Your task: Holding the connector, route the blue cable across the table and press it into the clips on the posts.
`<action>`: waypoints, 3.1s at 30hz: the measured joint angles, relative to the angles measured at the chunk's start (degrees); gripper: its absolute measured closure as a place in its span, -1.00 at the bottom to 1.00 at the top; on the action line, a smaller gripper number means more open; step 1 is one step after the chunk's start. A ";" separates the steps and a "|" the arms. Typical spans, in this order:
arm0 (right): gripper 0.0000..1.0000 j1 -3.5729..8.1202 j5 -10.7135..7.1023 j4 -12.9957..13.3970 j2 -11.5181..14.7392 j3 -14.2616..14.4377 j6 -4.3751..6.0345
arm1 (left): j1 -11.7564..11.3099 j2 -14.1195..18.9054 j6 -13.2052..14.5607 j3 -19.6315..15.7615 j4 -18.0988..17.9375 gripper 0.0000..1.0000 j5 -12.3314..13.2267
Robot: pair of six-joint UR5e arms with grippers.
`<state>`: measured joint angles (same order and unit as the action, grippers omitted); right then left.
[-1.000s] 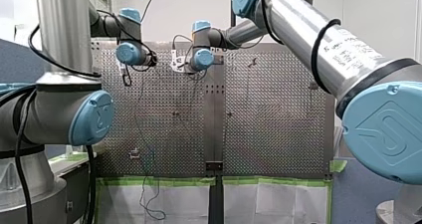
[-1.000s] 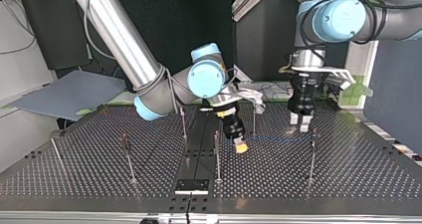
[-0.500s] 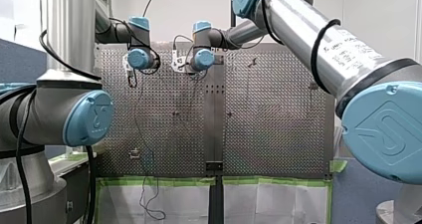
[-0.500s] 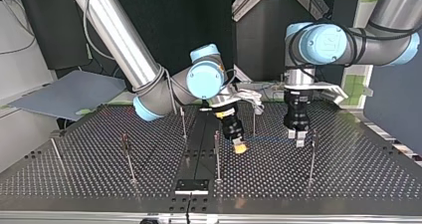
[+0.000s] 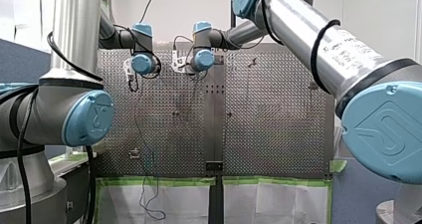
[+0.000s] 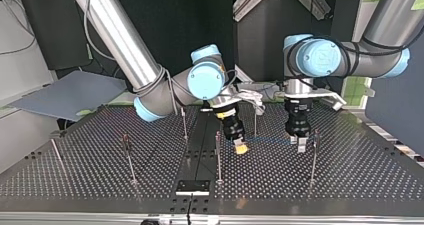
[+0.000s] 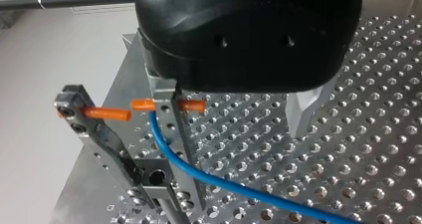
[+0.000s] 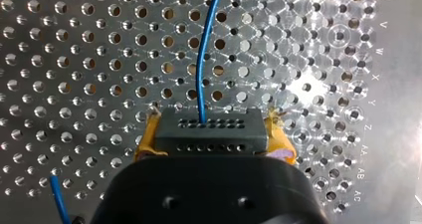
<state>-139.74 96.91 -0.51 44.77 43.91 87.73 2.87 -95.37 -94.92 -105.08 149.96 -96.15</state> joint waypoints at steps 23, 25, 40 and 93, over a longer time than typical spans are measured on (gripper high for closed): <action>1.00 0.02 0.08 -1.57 -0.03 0.99 -0.06 | 1.63 0.02 3.65 -0.45 3.58 1.00 -5.35; 1.00 0.01 0.11 -2.38 0.00 1.50 -0.10 | 2.10 0.02 4.20 -1.05 3.90 1.00 -6.26; 1.00 0.04 1.76 -3.64 4.63 8.88 -0.32 | 4.06 0.00 4.39 -8.23 0.80 1.00 -8.88; 1.00 1.76 -0.56 4.75 2.24 27.96 2.36 | 3.71 -16.25 1.53 -12.83 -10.14 1.00 -4.66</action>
<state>-137.97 96.35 4.23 47.01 71.87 90.09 6.58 -111.62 -93.38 -117.91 139.82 -100.80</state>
